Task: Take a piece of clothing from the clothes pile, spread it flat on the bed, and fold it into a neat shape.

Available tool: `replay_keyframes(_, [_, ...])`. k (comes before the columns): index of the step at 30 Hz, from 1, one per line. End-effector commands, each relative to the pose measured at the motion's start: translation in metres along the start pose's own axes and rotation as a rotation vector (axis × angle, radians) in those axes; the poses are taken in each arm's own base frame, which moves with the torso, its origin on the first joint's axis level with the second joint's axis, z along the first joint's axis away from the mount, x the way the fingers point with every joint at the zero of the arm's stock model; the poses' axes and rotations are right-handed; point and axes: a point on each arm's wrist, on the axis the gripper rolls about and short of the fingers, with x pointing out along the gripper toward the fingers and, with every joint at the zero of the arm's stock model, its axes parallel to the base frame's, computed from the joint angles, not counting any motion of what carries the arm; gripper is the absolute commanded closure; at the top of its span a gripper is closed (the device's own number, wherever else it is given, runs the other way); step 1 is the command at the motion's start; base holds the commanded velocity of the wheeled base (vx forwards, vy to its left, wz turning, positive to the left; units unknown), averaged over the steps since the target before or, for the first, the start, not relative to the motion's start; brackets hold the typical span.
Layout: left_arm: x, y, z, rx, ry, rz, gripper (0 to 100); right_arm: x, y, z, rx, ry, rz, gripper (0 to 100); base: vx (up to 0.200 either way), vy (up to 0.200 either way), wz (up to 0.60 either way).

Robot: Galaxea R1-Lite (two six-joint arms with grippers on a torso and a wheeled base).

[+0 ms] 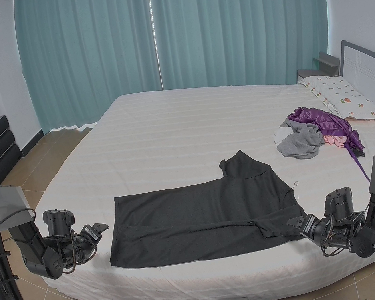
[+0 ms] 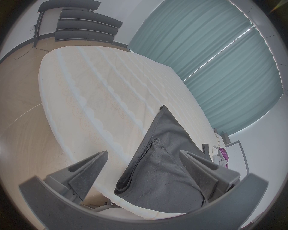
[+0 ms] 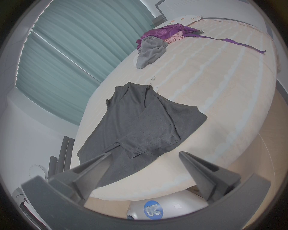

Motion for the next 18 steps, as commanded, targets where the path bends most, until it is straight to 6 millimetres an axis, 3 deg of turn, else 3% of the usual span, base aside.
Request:
replay_keyframes(1, [0.000,0.000,0.000,0.000,0.000,0.000,0,0.005,0.000,0.004,0.002,-0.012,0.001,0,0.000,0.000,0.00])
replay_keyframes(6, [-0.001,-0.001,0.001,-0.002,-0.001,-0.005,0,0.023,-0.011,0.029,0.064,-0.074,-0.020,0,0.000,0.000,0.00])
replay_keyframes(10, [-0.002,-0.003,0.002,0.000,-0.006,-0.013,0,0.026,-0.016,0.042,0.102,-0.073,0.008,0,0.000,0.000,0.00])
replay_keyframes(18, [-0.001,-0.005,0.008,-0.039,-0.037,-0.022,0,0.025,-0.019,0.046,0.155,-0.048,0.036,0,0.000,0.000,0.00])
